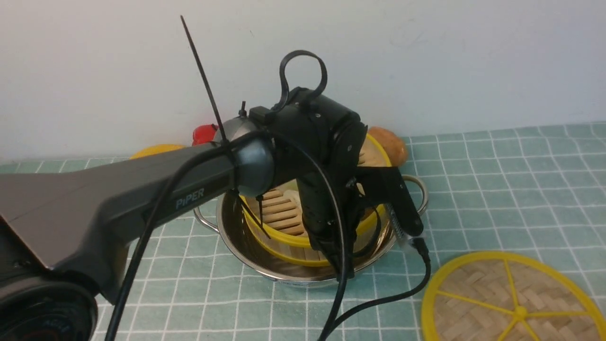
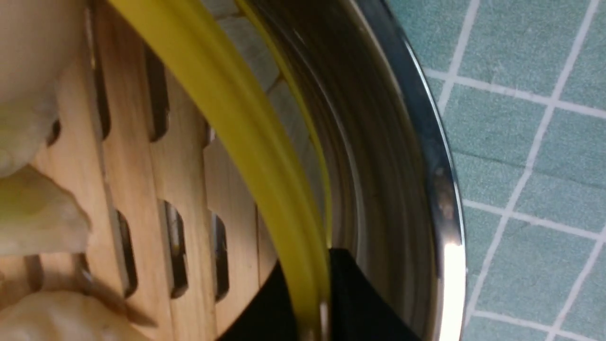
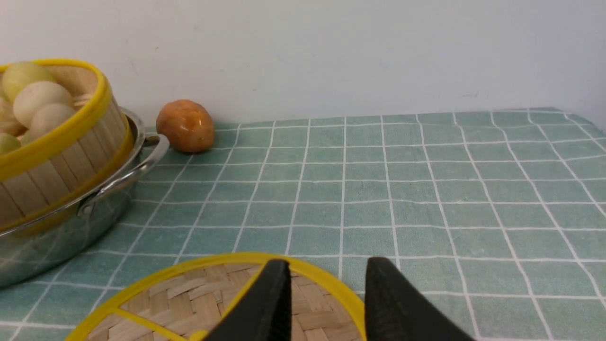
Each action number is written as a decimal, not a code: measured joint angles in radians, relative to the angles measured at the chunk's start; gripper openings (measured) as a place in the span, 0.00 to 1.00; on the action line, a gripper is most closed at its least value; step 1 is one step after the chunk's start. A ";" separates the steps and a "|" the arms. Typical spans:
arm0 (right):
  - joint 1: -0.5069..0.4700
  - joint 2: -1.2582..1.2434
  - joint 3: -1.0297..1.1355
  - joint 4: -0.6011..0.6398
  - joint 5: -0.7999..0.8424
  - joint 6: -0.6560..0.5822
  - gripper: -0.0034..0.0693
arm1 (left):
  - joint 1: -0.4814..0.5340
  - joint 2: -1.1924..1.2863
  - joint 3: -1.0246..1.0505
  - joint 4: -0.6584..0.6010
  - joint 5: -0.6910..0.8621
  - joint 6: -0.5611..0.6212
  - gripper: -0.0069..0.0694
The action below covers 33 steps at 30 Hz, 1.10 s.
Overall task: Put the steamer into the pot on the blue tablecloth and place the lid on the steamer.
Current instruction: 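Place the bamboo steamer basket with dumplings into the steel pot with the left gripper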
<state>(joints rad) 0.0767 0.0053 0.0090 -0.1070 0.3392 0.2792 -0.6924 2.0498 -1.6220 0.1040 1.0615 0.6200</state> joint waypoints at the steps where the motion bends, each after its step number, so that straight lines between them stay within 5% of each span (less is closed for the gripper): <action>1: 0.000 0.000 0.000 0.000 0.000 0.000 0.38 | 0.000 0.002 0.000 0.000 -0.001 0.000 0.13; 16: 0.000 0.000 0.000 0.000 0.000 0.000 0.38 | 0.000 0.042 0.000 0.005 0.009 -0.061 0.15; 21: 0.000 0.000 0.000 0.000 0.000 0.000 0.38 | 0.000 0.042 -0.002 0.009 0.034 -0.062 0.28; 30: 0.000 0.000 0.000 0.001 0.000 0.000 0.38 | 0.000 0.023 -0.036 0.034 0.085 -0.087 0.67; 33: 0.000 0.000 0.000 0.001 0.000 0.000 0.38 | 0.000 0.005 -0.073 0.035 0.121 -0.094 0.72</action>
<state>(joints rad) 0.0767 0.0053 0.0090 -0.1060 0.3392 0.2792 -0.6924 2.0545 -1.6945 0.1391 1.1829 0.5264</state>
